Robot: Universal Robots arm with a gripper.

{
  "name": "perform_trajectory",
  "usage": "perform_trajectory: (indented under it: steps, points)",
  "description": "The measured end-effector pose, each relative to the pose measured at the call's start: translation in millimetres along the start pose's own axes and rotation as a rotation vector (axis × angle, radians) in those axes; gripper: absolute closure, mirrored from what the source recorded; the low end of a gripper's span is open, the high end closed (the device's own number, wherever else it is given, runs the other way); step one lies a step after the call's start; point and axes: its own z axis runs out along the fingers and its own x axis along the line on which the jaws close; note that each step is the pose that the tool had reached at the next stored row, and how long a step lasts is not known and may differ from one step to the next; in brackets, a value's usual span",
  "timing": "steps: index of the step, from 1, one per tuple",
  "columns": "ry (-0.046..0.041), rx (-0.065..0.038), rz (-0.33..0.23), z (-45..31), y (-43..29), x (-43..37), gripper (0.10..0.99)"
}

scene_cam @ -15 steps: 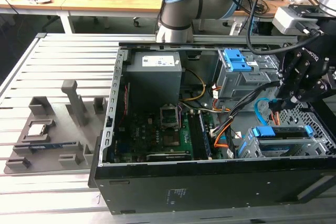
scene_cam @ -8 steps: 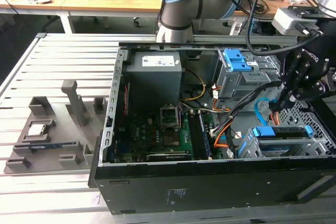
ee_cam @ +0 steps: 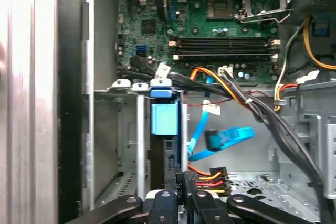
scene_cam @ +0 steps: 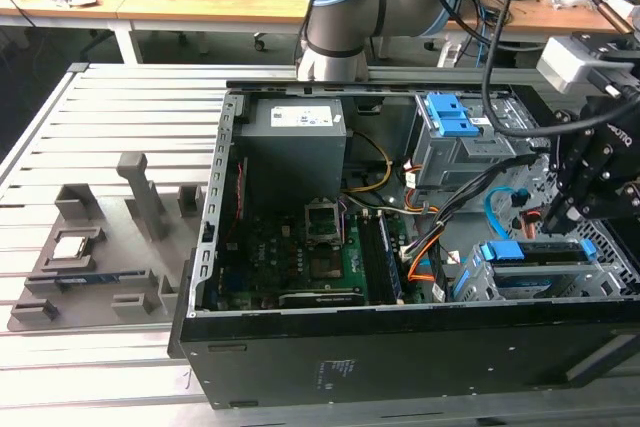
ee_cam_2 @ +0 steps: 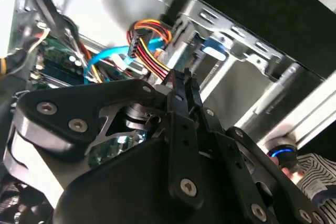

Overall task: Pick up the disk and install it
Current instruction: 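Insert the first disk wire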

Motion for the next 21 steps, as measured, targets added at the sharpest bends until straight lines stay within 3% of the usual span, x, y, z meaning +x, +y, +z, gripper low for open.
perform_trajectory:
  steps: [5,21]
  points:
    - [0.0001,0.000,0.000,5.0,-5.6,0.0,0.918]
    - [0.0006,0.000,0.002,17.0,-9.6,0.3,0.918]
